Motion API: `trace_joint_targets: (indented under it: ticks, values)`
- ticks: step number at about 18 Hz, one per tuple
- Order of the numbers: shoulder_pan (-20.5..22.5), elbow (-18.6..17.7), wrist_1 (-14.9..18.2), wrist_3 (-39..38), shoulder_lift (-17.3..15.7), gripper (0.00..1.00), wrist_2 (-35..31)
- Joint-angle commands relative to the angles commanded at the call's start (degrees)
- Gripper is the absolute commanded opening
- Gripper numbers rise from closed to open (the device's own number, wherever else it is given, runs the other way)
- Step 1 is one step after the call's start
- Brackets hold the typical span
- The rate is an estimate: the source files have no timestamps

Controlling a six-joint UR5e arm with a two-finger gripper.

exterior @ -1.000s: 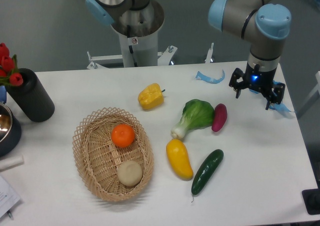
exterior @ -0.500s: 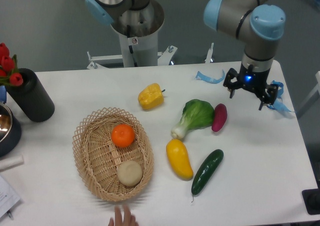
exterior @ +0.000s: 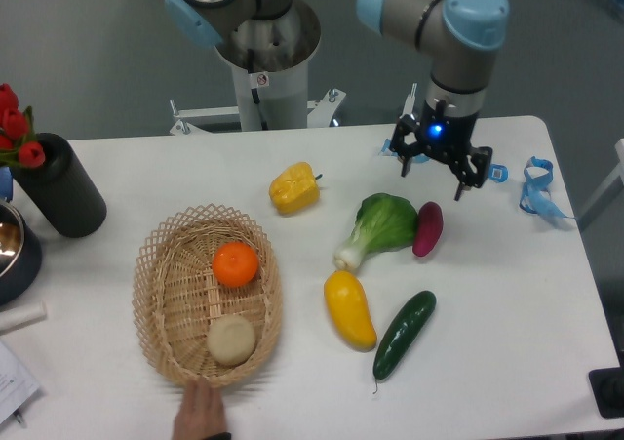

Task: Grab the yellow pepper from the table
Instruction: 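Move the open gripper toward the yellow bell pepper, then lower the open gripper onto the yellow bell pepper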

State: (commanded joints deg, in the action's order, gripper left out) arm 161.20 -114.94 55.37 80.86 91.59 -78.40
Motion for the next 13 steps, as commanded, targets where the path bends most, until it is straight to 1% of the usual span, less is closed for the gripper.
trace_joint_targets:
  ticks: [3, 5, 7, 9, 11, 12, 13]
  values:
    - [-1.6, -5.4, -0.4, 0.0, -3.7, 1.0, 0.7]
    - [-4.3, -9.5, -0.5, 0.4, -6.3, 1.0, 0.6]
    - [-6.3, -10.9, -0.5, 0.1, -7.3, 1.0, 0.5]
    - [-9.0, -11.4, -0.4, 0.1, -7.7, 1.0, 0.3]
    - [-11.4, -11.4, -0.4, 0.3, -7.6, 1.0, -2.6]
    - [-13.1, -11.5, -0.4, 0.9, -7.0, 1.0, -5.6]
    - [-14.7, -11.6, -0.4, 1.5, -6.5, 1.0, -7.2]
